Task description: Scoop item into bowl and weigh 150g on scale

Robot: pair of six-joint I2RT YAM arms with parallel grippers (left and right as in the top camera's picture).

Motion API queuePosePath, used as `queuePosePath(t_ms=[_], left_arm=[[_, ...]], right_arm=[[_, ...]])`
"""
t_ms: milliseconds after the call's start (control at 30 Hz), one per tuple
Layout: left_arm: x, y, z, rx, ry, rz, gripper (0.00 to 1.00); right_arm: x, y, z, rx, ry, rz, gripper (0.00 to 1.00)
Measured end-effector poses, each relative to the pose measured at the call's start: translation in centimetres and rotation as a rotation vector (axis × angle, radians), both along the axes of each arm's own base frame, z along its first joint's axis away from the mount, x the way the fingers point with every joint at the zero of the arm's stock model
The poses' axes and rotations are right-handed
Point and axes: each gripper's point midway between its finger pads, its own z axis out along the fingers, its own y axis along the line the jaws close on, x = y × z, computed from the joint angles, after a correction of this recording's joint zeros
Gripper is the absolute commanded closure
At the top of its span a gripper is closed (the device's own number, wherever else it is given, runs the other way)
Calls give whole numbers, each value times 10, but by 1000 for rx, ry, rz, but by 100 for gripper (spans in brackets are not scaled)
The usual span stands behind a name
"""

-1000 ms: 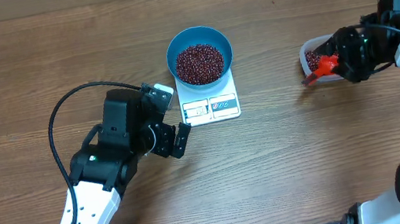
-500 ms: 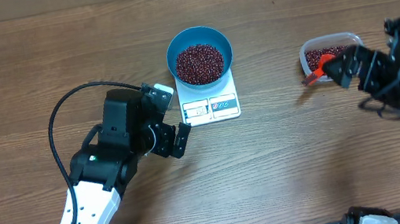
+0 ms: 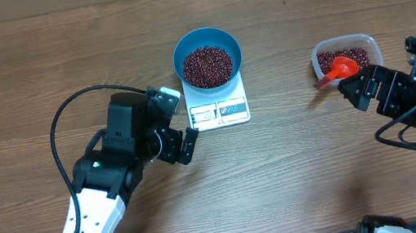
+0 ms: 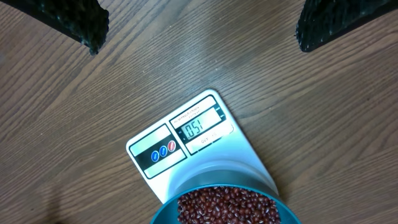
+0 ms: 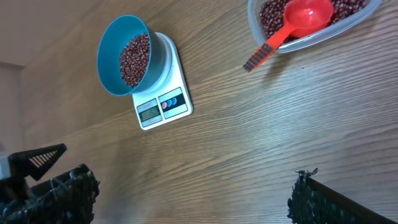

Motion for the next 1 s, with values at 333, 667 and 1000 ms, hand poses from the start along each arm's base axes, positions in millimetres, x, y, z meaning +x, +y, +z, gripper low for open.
queuePosePath(t_ms=[333, 667, 1000], left_arm=[[0, 0, 0, 0, -1, 1, 0], [0, 0, -1, 1, 1, 0, 1], [0, 0, -1, 1, 2, 0, 0]], right_arm=[[35, -7, 23, -162, -272, 51, 0], [26, -1, 16, -289, -609, 41, 0], [11, -1, -32, -328, -818, 10, 0]])
